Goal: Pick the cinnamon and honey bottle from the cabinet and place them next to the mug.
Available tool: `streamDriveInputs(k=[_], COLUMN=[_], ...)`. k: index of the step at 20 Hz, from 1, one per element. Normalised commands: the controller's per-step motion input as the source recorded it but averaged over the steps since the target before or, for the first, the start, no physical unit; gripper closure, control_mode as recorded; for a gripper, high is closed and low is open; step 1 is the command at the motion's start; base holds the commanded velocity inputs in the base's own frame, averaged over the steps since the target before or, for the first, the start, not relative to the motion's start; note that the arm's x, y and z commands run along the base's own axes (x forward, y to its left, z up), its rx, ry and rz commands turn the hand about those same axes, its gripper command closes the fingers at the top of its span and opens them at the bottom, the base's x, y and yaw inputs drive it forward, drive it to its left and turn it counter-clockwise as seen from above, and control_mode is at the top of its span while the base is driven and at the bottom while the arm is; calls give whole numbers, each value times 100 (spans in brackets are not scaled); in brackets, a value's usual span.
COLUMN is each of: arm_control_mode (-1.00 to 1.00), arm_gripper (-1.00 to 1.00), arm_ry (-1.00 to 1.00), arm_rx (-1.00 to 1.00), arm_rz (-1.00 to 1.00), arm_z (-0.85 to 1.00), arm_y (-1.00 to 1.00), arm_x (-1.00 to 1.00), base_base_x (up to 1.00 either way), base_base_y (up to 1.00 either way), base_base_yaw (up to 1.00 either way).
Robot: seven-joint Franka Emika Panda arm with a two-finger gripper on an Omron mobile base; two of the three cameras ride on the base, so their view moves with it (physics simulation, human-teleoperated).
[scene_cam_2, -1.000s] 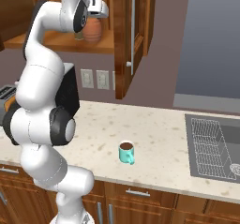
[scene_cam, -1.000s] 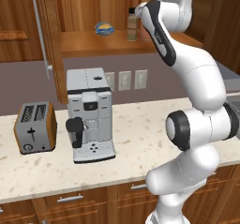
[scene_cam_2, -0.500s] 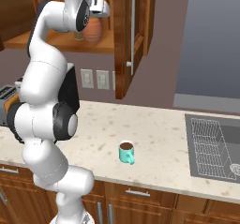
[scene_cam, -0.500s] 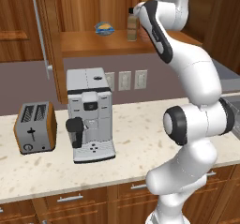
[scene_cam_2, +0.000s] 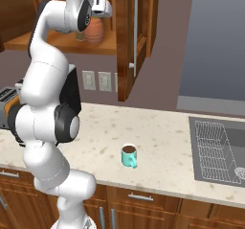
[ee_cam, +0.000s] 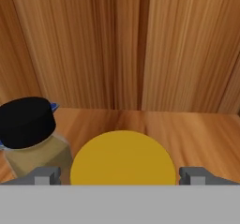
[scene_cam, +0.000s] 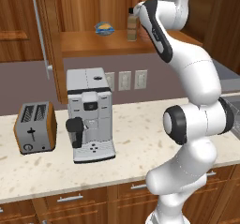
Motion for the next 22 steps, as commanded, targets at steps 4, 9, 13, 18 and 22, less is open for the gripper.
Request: streamDriveInputs(k=[4, 9, 13, 18, 22], arm_control_mode=[-100, -100, -100, -100, -100], arm_gripper=[-100, -100, 100, 100, 100], arm_ry=[0, 0, 0, 0, 0], arm_rx=[0, 0, 0, 0, 0], arm_rz=[0, 0, 0, 0, 0], arm_z=[-16, 0, 0, 0, 0], arm_y=[0, 0, 0, 0, 0], arm_x=[0, 0, 0, 0, -11], base_base_x=[0, 0, 0, 0, 0], base_base_y=[0, 0, 0, 0, 0], base_base_yaw=[0, 0, 0, 0, 0])
